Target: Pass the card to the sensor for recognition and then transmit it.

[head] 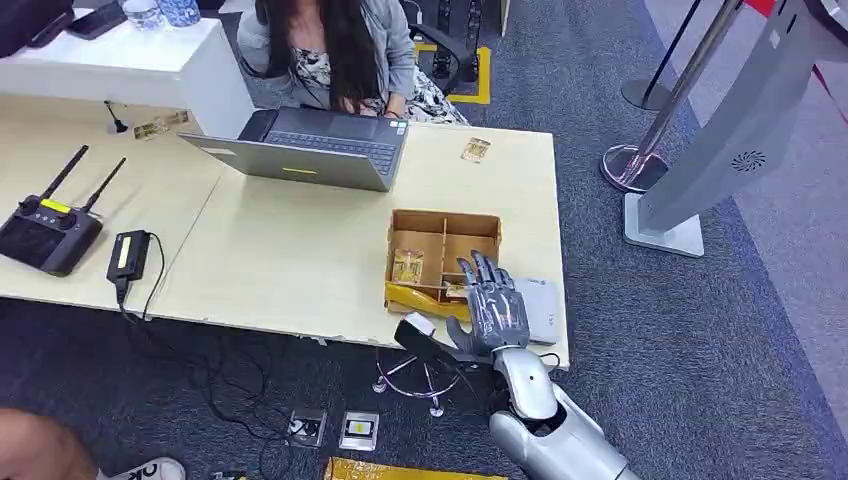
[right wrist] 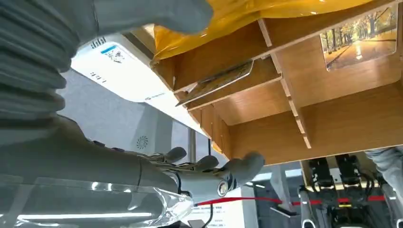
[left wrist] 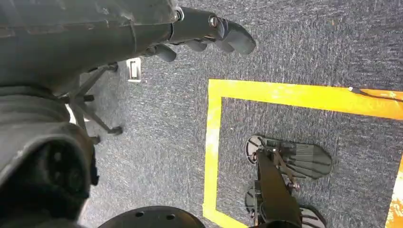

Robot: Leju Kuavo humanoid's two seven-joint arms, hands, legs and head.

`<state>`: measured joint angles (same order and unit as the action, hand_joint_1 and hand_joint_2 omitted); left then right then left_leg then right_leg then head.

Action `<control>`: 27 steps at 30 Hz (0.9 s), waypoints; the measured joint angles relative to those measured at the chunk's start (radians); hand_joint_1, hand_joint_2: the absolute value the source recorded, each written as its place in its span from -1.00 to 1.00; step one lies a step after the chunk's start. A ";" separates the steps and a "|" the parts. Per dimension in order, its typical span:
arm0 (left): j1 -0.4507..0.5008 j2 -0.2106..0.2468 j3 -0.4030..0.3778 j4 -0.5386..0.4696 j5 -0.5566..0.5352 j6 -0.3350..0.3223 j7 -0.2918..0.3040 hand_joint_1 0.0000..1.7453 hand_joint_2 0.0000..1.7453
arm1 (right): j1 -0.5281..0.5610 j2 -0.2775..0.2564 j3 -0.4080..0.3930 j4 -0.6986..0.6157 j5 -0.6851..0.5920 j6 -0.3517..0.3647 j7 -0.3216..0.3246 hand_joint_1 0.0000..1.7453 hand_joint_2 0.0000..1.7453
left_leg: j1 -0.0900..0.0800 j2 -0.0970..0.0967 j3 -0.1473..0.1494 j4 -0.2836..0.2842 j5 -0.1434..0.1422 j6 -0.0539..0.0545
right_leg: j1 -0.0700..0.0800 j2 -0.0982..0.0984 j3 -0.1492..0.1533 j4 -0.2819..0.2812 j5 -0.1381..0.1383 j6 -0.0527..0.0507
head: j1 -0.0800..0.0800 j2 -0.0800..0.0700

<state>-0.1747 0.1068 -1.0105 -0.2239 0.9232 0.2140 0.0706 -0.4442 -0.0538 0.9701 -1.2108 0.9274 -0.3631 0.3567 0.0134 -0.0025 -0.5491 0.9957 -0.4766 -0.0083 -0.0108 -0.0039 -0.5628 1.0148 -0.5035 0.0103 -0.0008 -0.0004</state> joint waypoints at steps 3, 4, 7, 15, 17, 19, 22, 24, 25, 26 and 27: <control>0.000 0.000 0.000 0.000 0.000 0.000 0.000 -1.00 -1.00 | 0.000 0.000 0.000 0.007 0.000 -0.010 -0.007 -1.00 1.00 | 0.000 0.000 0.000 0.000 0.000 0.000 | 0.000 0.000 0.000 0.000 0.000 0.000 | 0.000 0.000; 0.000 0.000 0.000 0.000 0.000 0.000 0.000 -1.00 -1.00 | 0.000 0.000 0.000 0.008 -0.001 -0.011 -0.007 -1.00 1.00 | 0.000 0.000 0.000 0.000 0.000 0.000 | 0.000 0.000 0.000 0.000 0.000 0.000 | 0.000 0.000; 0.000 0.000 0.000 0.000 0.000 0.000 0.000 -1.00 -1.00 | 0.000 0.000 0.000 0.013 -0.003 -0.013 -0.008 -1.00 1.00 | 0.000 0.000 0.000 0.000 0.000 0.000 | 0.000 0.000 0.000 0.000 0.000 0.000 | 0.000 0.000; 0.000 0.000 0.000 0.000 -0.001 0.000 0.000 -1.00 -1.00 | 0.000 0.000 0.000 0.025 -0.007 -0.023 -0.010 -1.00 1.00 | 0.000 0.000 0.000 0.000 0.000 0.000 | 0.000 0.000 0.000 0.000 0.000 0.000 | 0.000 0.000; 0.000 0.000 0.000 0.000 -0.002 0.000 0.000 -1.00 -1.00 | 0.000 0.000 0.002 0.028 -0.007 -0.025 -0.014 -1.00 1.00 | 0.000 0.000 0.000 0.000 0.000 0.000 | 0.000 0.000 0.000 0.000 0.000 0.000 | 0.000 0.000; 0.000 0.000 0.000 0.000 -0.004 0.000 0.000 -1.00 -1.00 | 0.000 0.001 0.003 0.032 -0.007 -0.024 -0.016 -1.00 1.00 | 0.000 0.000 0.000 0.000 0.000 0.000 | 0.000 0.000 0.000 0.000 0.000 0.000 | 0.000 0.000; -0.001 0.000 0.000 0.000 -0.008 -0.001 0.000 -1.00 -1.00 | -0.003 0.004 0.005 0.037 0.001 -0.024 -0.018 0.94 1.00 | 0.000 0.000 0.000 0.000 0.000 0.000 | 0.000 0.000 0.000 0.000 0.000 0.000 | 0.000 0.000; -0.001 0.000 0.000 0.000 -0.009 -0.002 0.001 -1.00 -1.00 | -0.005 0.009 0.006 0.042 0.003 -0.023 -0.018 1.00 1.00 | 0.000 0.000 0.000 0.000 0.000 0.000 | 0.000 0.000 0.000 0.000 0.000 0.000 | 0.000 0.000; -0.002 0.000 0.000 0.000 -0.010 -0.002 0.001 -1.00 -1.00 | -0.006 0.009 0.006 0.043 0.004 -0.023 -0.019 1.00 1.00 | 0.000 0.000 0.000 0.000 0.000 0.000 | 0.000 0.000 0.000 0.000 0.000 0.000 | 0.000 0.000; -0.002 0.000 0.000 0.000 -0.010 -0.002 0.001 -1.00 -1.00 | -0.006 0.010 0.006 0.045 0.004 -0.023 -0.019 1.00 1.00 | 0.000 0.000 0.000 0.000 0.000 0.000 | 0.000 0.000 0.000 0.000 0.000 0.000 | 0.000 0.000; -0.002 0.000 0.000 0.000 -0.010 -0.002 0.001 -1.00 -1.00 | -0.007 0.010 0.006 0.048 0.005 -0.022 -0.021 0.20 1.00 | 0.000 0.000 0.000 0.000 0.000 0.000 | 0.000 0.000 0.000 0.000 0.000 0.000 | 0.000 0.000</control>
<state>-0.1769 0.1068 -1.0105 -0.2239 0.9129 0.2117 0.0717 -0.4512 -0.0439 0.9762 -1.1631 0.9323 -0.3849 0.3361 0.0134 -0.0025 -0.5491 0.9957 -0.4766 -0.0083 -0.0108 -0.0040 -0.5628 1.0148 -0.5035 0.0103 -0.0008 -0.0004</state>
